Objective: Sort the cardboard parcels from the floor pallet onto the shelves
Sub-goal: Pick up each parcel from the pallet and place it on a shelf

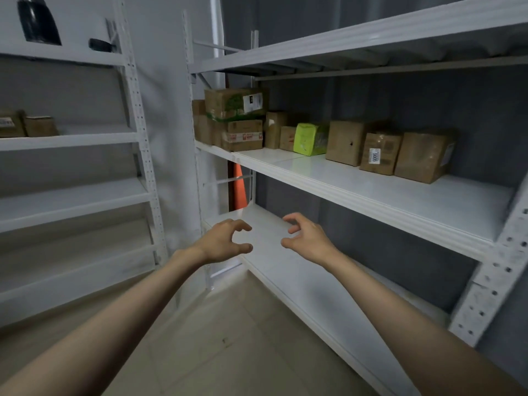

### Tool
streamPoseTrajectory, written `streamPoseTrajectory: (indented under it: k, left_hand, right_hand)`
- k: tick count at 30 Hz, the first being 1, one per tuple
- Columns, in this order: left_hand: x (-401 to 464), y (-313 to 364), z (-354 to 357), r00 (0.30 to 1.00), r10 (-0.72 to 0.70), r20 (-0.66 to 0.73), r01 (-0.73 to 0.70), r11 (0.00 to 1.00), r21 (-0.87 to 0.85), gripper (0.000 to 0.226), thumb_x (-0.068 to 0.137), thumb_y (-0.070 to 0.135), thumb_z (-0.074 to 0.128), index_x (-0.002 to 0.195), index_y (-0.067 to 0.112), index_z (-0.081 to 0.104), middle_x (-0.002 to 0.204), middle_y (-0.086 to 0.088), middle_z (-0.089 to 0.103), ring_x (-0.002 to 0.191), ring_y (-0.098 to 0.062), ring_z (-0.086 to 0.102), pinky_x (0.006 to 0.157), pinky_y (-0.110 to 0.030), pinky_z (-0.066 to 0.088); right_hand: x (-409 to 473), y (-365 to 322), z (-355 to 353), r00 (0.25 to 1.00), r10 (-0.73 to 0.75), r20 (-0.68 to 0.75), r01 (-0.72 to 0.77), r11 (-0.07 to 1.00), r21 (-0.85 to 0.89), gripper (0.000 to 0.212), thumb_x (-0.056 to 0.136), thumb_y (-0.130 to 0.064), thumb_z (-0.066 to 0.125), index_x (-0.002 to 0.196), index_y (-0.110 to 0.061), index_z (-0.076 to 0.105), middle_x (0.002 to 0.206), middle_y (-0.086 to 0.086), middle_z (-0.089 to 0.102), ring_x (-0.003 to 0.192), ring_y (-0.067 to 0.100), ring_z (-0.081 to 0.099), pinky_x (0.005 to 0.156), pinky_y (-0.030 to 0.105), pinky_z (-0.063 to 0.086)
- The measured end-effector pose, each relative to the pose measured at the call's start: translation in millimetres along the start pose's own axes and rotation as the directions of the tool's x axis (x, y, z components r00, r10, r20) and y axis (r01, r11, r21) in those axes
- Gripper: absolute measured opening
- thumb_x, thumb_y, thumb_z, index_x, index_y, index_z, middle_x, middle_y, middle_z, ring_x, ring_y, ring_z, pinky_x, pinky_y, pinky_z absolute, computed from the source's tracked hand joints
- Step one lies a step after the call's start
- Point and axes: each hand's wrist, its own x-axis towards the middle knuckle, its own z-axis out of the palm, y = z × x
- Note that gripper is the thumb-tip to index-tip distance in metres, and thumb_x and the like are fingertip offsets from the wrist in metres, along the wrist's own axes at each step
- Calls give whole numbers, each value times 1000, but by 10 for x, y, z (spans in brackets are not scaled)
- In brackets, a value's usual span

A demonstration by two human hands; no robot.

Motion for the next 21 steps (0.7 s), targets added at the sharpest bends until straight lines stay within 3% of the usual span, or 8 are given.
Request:
streamPoseTrajectory:
  k: [6,9,12,14,17,21]
  left_hand:
    - [843,-455,-324,997,13,-72,-12,1000,15,54,89,35,73,138,23,55,143,-1,54,122,-15,50,98,-28,42]
    - [1355,-603,-557,992,20,-121,-16,999,34,55,90,33,73,139,20,55,142,-3,54,121,-16,51,97,-27,41]
    - [1863,-747,-807,989,-4,-150,11,999,47,56,89,34,73,140,21,54,143,-4,52,126,-20,51,99,-30,42]
    - [2170,-882,-940,984,-21,-178,29,999,43,58,89,37,74,141,21,53,144,-5,51,126,-21,51,101,-34,45]
    - [2534,-1139,-1056,965,-43,-260,46,999,7,61,88,37,75,141,20,51,142,-6,52,123,-21,53,99,-35,48]
    - [2892,-1493,-1143,955,-93,-282,86,996,-36,79,82,39,81,147,19,41,147,-7,45,126,-23,50,102,-38,48]
  right_hand:
    - [1118,-174,120,997,-72,-29,72,997,-3,55,88,-20,71,138,-25,51,121,3,56,106,21,61,80,28,48]
    - [1747,-250,138,991,-122,-49,122,992,16,53,87,-17,71,136,-22,52,106,0,58,103,24,63,79,27,49]
    - [2409,-344,119,987,-146,-63,148,988,36,51,87,-16,69,135,-24,52,106,-1,57,108,25,61,86,31,50]
    - [2838,-401,122,983,-167,-71,171,984,50,49,88,-17,69,133,-25,52,110,1,58,102,22,62,76,25,52]
    - [3392,-485,190,978,-179,-111,190,976,104,46,88,-21,70,130,-29,52,110,-1,59,85,6,59,50,10,41]
    - [3904,-546,402,978,-186,-93,195,975,102,50,87,-25,73,131,-32,50,109,-6,57,93,13,58,70,24,53]
